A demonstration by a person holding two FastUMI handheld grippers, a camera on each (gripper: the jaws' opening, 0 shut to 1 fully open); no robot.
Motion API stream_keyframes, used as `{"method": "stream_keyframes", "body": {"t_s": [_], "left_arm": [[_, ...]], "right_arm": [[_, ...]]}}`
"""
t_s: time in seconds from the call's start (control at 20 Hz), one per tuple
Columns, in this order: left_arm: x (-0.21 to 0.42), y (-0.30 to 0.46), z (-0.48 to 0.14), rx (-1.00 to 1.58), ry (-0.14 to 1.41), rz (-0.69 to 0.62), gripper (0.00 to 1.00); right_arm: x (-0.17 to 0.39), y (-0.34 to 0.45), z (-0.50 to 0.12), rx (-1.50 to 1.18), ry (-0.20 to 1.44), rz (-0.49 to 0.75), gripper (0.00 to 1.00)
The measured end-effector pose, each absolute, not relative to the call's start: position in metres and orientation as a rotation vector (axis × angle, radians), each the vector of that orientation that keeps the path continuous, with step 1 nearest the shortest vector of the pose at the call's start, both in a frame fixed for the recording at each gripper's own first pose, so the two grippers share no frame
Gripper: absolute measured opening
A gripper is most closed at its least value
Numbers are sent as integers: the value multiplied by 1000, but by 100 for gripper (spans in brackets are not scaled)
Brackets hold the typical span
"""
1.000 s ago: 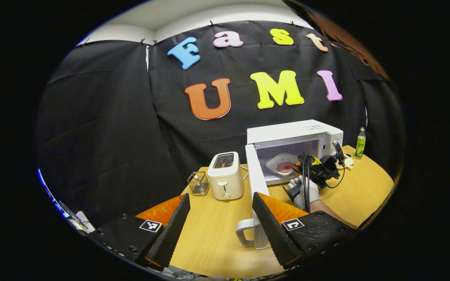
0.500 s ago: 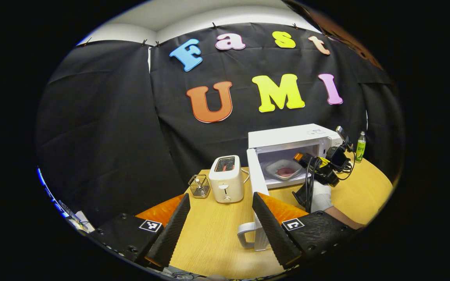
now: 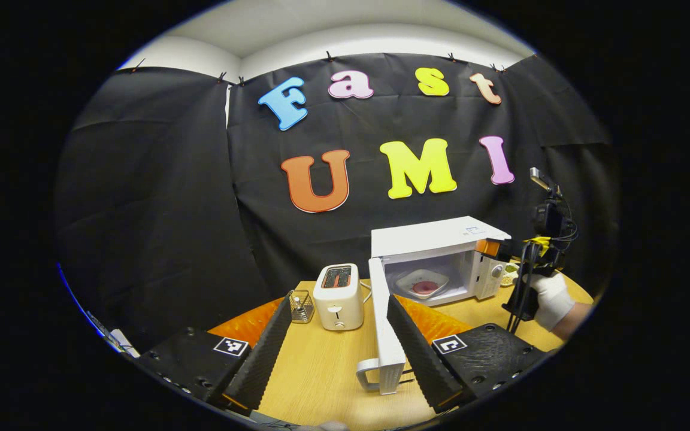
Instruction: Open the microwave oven with the left hand, put the food in, and close the microwave oven.
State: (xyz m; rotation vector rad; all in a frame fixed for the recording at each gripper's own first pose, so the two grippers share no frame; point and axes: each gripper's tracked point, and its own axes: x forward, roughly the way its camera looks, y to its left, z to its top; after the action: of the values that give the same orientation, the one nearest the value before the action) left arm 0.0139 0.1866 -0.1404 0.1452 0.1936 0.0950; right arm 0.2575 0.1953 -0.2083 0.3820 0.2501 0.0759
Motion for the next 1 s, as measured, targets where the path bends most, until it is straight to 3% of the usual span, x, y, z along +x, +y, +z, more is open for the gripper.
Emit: {"method": "stream_keyframes", "body": {"t_s": [0.05,0.1,0.15,0.25,0.3,0.35,0.4,0.45,0.5,0.55,0.6,0.75,0.8,0.85,0.9,0.95,1.0], "left_arm": [[12,187,-139,140,182,90,95],[10,190,-139,133,180,92,96],[9,192,-140,126,180,93,96],[7,201,-143,107,175,104,96],[5,204,-146,99,175,107,96],[5,208,-150,97,175,112,96],[3,213,-154,95,179,120,96],[3,214,-159,92,185,118,96],[4,218,-165,89,197,122,96],[4,222,-171,85,204,124,96],[4,225,-174,77,206,124,96],[7,231,-177,53,199,125,95],[7,235,-178,49,200,136,95],[8,236,-179,41,202,135,79],[9,235,-180,32,205,136,75],[10,230,-182,28,209,116,61],[9,228,-182,37,198,103,72]], "right_arm": [[245,184,-194,355,251,81,100],[233,171,-179,312,241,83,90],[218,156,-170,260,240,80,100],[186,137,-152,197,254,104,100],[174,131,-140,184,248,114,91],[160,115,-128,153,241,102,100],[147,102,-117,120,234,86,90],[137,89,-107,89,219,69,91],[128,78,-102,66,214,51,100],[118,67,-96,54,211,35,91],[108,60,-88,47,206,20,100],[88,41,-75,42,191,-10,100],[85,37,-74,49,197,-18,91],[82,33,-73,53,201,-26,100],[79,29,-71,58,201,-34,91],[77,28,-69,59,199,-39,100],[76,27,-68,55,199,-45,100]]}}
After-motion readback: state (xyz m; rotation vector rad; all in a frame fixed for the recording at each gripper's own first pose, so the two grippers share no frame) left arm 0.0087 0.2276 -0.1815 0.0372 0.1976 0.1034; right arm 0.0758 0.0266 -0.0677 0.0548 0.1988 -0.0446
